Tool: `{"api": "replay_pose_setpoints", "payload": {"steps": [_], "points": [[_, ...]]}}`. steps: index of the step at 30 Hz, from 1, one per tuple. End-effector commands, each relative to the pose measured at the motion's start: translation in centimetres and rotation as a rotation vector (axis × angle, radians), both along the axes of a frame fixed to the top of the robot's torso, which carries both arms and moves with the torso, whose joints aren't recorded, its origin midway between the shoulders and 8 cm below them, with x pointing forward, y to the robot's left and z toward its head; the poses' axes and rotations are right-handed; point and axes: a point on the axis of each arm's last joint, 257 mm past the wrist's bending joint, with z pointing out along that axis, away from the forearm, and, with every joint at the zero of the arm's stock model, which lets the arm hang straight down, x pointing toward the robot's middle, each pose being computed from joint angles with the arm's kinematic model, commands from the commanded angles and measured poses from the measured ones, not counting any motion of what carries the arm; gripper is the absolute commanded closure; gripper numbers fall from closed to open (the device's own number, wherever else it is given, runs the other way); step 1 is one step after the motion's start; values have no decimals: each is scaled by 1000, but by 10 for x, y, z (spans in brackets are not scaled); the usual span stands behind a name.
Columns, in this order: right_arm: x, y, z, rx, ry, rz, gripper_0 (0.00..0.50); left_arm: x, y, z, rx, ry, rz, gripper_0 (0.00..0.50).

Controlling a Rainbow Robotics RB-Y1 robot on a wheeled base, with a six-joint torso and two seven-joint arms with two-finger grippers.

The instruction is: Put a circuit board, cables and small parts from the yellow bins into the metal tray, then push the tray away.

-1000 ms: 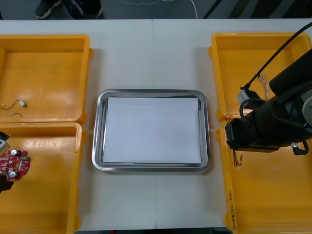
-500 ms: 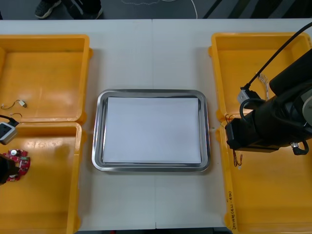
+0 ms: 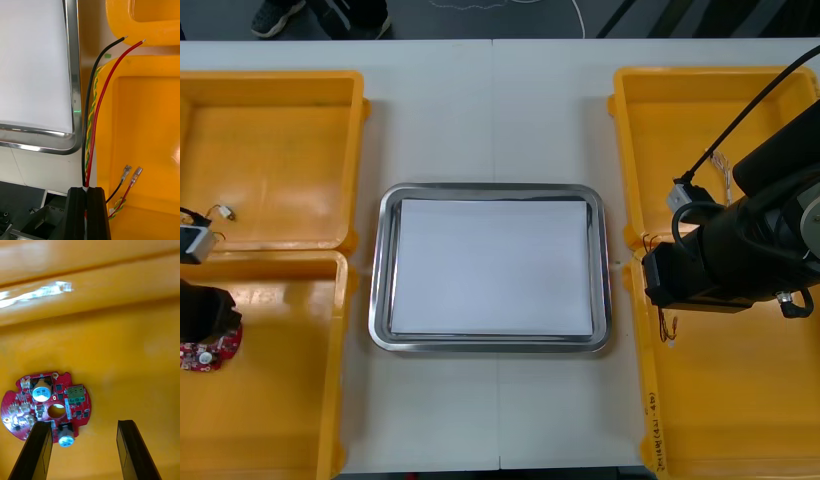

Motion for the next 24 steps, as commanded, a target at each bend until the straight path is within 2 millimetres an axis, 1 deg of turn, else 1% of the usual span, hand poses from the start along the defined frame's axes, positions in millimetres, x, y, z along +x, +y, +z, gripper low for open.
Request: {"api": "replay_pose_setpoints", "payload": {"steps": [1, 5, 8, 14, 20, 24], "points": [[6, -8, 9, -25, -17, -32, 500, 9, -11, 6, -89, -19, 178, 0], [6, -9, 9, -25, -19, -34, 500, 11, -10, 6, -143, -29, 313, 0], [6, -8, 9, -25, -17, -32, 500, 13, -7, 7, -192, -42, 446, 0], [6, -8, 9, -27, -19, -29, 500, 15, -4, 8, -261, -58, 623, 0], [6, -8, 9, -27, -20, -28, 500, 18, -6, 7, -317, -72, 727, 0], [6, -8, 9, -28, -20, -25, 500, 25, -11, 6, -377, -98, 811, 0]]}}
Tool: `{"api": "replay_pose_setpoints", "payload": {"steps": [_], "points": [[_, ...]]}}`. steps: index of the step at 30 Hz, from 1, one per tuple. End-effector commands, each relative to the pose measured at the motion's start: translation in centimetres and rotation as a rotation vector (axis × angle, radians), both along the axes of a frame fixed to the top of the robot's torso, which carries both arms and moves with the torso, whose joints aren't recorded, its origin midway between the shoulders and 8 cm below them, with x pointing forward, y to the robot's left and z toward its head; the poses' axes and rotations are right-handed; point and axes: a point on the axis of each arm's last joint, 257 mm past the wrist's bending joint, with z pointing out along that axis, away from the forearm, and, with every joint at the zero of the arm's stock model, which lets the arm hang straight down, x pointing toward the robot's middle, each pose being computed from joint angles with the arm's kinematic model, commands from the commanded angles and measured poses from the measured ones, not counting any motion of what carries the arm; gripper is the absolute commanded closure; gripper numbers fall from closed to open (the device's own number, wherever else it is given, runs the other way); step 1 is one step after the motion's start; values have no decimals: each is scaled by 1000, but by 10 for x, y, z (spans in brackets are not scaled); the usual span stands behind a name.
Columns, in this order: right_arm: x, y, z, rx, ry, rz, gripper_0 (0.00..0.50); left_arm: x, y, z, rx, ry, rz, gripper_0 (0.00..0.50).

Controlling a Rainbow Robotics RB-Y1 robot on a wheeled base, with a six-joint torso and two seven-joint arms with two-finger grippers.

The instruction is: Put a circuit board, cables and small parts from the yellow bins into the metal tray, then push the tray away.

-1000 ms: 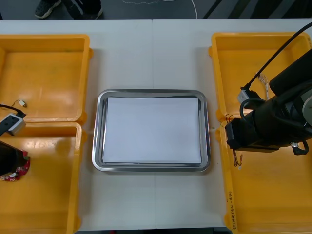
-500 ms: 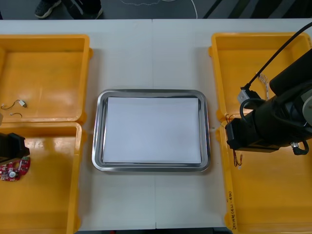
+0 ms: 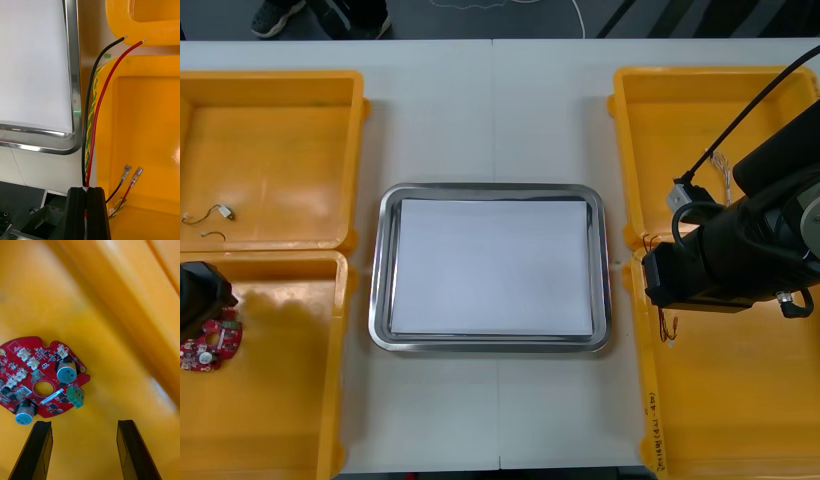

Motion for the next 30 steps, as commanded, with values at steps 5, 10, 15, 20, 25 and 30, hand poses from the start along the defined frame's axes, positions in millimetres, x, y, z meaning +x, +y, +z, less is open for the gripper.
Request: {"api": "replay_pose_setpoints", "payload": {"steps": [5, 10, 15, 20, 25, 30], "points": [[6, -9, 9, -29, -22, -23, 500, 19, -12, 3, -2, -67, 16, 0], [6, -9, 9, -30, -22, -21, 500, 16, -9, 0, 4, -60, 31, 0], [7, -9, 9, -31, -24, -21, 500, 14, -6, -2, 10, -55, 43, 0], [6, -9, 8, -30, -22, -24, 500, 10, -4, -7, 9, -46, 55, 0], [6, -8, 9, -27, -20, -26, 500, 11, -8, -12, -4, -49, 65, 0], [5, -8, 8, -27, -18, -25, 500, 11, -10, -18, -14, -59, 78, 0]]}}
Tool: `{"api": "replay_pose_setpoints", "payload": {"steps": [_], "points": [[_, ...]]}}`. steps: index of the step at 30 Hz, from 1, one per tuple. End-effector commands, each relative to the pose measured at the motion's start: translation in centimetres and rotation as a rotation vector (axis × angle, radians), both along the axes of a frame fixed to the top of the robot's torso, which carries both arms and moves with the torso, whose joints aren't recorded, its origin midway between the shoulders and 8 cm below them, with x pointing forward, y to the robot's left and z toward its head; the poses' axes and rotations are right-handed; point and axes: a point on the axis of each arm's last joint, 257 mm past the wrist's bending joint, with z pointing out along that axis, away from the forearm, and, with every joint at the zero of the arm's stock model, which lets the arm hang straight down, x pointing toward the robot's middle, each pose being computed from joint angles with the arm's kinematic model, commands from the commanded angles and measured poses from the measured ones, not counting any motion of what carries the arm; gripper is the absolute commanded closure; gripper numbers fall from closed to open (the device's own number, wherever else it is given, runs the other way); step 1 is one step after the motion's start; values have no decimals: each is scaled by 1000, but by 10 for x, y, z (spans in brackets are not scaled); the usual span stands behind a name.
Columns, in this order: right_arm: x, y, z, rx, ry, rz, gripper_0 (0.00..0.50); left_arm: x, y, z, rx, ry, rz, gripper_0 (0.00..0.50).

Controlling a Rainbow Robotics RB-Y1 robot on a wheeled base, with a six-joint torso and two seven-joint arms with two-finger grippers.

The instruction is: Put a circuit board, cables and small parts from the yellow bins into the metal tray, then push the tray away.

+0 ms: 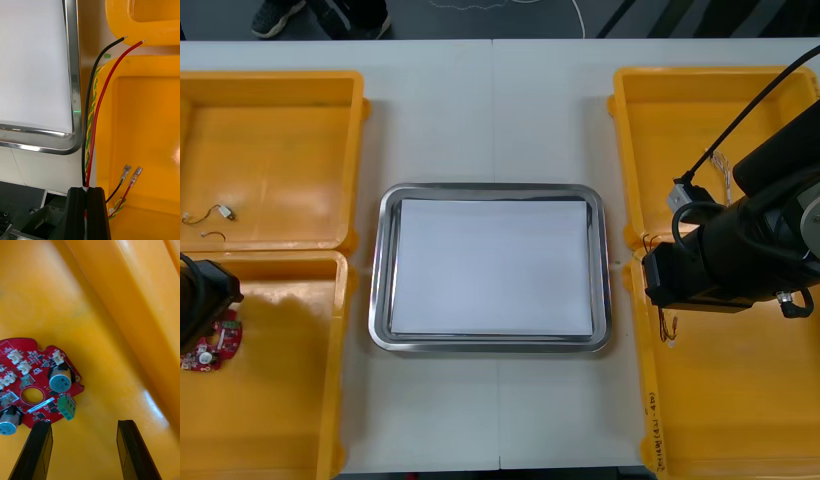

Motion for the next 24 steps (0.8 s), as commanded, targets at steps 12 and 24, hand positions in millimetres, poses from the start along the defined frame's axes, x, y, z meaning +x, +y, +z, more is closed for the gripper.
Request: {"api": "replay_pose_setpoints", "payload": {"steps": [12, 24], "points": [[5, -8, 8, -28, -19, -17, 500, 7, -1, -24, -7, -17, -16, 0], [5, -7, 8, -26, -18, -14, 500, 3, 0, -29, -5, -5, -21, 27]]}}
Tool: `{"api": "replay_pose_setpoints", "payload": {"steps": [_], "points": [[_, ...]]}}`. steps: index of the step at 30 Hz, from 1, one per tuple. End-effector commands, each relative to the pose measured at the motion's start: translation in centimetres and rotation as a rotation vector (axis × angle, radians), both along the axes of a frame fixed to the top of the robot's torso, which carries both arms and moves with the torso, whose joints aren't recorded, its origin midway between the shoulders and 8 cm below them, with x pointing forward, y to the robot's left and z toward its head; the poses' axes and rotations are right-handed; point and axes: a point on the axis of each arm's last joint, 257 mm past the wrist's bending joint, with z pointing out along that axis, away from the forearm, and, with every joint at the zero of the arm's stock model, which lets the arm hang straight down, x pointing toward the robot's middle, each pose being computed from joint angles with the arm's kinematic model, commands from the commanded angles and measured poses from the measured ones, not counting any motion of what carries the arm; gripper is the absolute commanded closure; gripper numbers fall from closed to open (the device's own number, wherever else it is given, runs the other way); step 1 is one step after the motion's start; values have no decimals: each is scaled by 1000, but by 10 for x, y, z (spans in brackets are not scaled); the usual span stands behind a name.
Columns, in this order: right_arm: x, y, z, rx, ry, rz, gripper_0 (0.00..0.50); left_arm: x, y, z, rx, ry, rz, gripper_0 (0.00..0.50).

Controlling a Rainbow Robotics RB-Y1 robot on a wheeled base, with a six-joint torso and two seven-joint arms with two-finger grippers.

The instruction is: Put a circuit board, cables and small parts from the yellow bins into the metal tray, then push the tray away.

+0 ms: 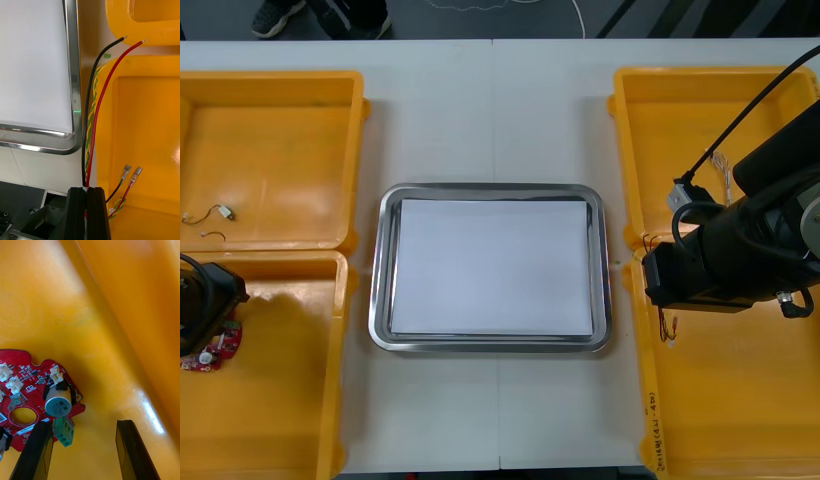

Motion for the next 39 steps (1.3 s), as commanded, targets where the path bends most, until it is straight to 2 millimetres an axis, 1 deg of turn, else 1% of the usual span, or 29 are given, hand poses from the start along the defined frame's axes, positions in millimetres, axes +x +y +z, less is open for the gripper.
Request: {"api": "replay_pose_setpoints", "payload": {"steps": [1, 12, 14, 16, 19, 21, 22, 23, 24, 25, 26, 34, 36, 39], "points": [[5, -8, 8, -27, -18, -15, 500, -9, -5, -12, 22, 21, -58, 26], [5, -8, 8, -27, -18, -15, 500, -14, -7, -18, 25, 37, -69, 33], [5, -8, 8, -28, -19, -17, 500, -15, -8, -18, 23, 40, -72, 57], [5, -8, 8, -29, -20, -17, 500, -16, -8, -19, 23, 41, -74, 108], [5, -8, 8, -28, -19, -17, 500, -17, -7, -20, 23, 43, -74, 133], [5, -8, 8, -27, -18, -16, 500, -18, -8, -21, 22, 46, -76, 210], [5, -8, 8, -27, -18, -15, 500, -18, -8, -21, 22, 46, -76, 292], [5, -8, 8, -28, -19, -16, 500, -19, -8, -22, 21, 48, -76, 350], [5, -8, 8, -28, -19, -16, 500, -19, -8, -21, 19, 47, -76, 382], [5, -8, 8, -27, -18, -15, 500, -19, -9, -22, 21, 49, -80, 468], [5, -8, 8, -27, -18, -15, 500, -19, -9, -22, 20, 49, -81, 500], [5, -8, 8, -28, -19, -16, 500, -21, -11, -22, 18, 52, -94, 500], [5, -8, 8, -27, -19, -14, 500, -20, -12, -19, 18, 45, -96, 500], [5, -8, 8, -28, -19, -16, 500, -18, -13, -8, 29, 24, -102, 500]]}}
